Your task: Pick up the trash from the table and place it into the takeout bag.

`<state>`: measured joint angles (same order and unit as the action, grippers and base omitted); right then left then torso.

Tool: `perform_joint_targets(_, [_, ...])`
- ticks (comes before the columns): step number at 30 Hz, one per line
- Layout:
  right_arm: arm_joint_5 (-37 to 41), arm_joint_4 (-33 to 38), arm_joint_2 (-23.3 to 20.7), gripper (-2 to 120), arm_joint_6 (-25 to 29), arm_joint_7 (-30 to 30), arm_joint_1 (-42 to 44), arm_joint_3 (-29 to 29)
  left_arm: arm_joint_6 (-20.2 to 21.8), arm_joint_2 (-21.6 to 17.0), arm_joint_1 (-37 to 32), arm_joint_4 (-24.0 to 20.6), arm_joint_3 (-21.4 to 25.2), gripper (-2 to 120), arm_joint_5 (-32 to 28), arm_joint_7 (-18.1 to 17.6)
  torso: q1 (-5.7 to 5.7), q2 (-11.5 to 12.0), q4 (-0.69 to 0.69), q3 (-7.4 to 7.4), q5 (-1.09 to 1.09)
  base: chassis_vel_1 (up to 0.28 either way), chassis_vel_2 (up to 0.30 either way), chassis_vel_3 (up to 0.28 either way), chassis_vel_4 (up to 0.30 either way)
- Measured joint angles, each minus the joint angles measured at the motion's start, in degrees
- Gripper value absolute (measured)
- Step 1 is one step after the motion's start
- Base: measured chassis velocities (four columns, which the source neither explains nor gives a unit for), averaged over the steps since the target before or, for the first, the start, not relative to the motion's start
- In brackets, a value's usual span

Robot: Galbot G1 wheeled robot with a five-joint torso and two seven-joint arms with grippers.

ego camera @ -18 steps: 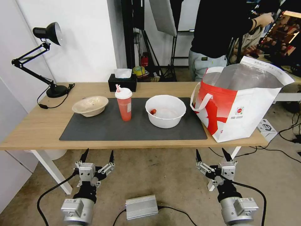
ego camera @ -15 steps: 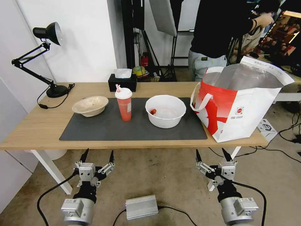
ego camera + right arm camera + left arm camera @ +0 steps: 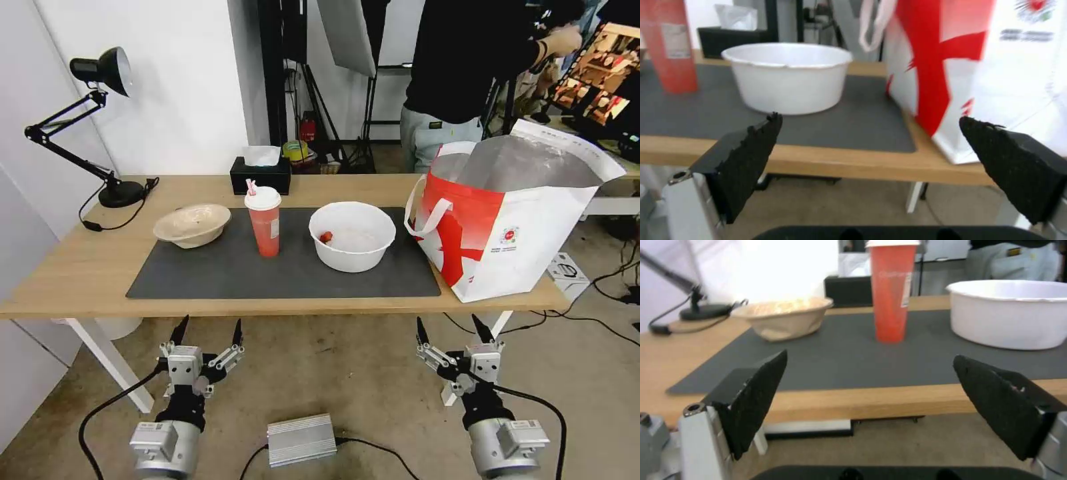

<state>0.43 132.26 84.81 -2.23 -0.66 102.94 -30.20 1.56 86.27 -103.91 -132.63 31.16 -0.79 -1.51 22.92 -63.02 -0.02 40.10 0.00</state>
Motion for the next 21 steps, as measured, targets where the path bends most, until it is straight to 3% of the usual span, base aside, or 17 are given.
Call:
perform_joint_targets(1, [0.0,0.0,0.0,100,0.0,0.0,0.0,0.0,0.0,0.0,0.0,0.0,0.0,100,0.0,0.0,0.0,0.0,0.0,0.0,0.0,0.0,0.0,0.0,0.0])
perform_joint_targets(5, [1.97,2.26,-3.86,100,-8.02,-2.67,-0.95,4.71,8.4,2.07,-4.44,-4.81,-2.37,100,-4.83,-7.93,0.0,0.0,0.02,0.0,0.01,0.0,0.0,0.0,0.0])
perform_joint_targets(6, [1.97,2.26,-3.86,100,-8.02,-2.67,-0.95,4.71,8.4,2.07,-4.44,-4.81,-2.37,100,-4.83,-7.93,0.0,0.0,0.02,0.0,0.01,0.0,0.0,0.0,0.0])
perform_joint_targets(10, [3.91,4.44,-7.66,100,-15.99,-5.26,-1.9,9.31,16.74,4.12,-8.87,-9.59,-4.71,100,-9.78,-15.88,0.0,0.0,0.02,0.0,0.01,0.0,0.0,0.0,0.0])
perform_joint_targets(15, [5.78,6.44,-11.27,100,-23.45,-7.65,-2.78,13.74,17.9,4.84,-9.78,-10.28,-5.45,100,-12.45,-17.66,0.0,0.0,0.02,0.0,0.0,0.0,0.0,0.0,0.0])
perform_joint_targets(21, [7.23,6.44,-13.59,100,-27.25,-8.39,-4.31,16.51,17.65,4.85,-10.0,-10.52,-5.28,100,-12.41,-17.72,0.0,0.0,0.03,0.0,0.01,0.0,0.0,0.0,0.0])
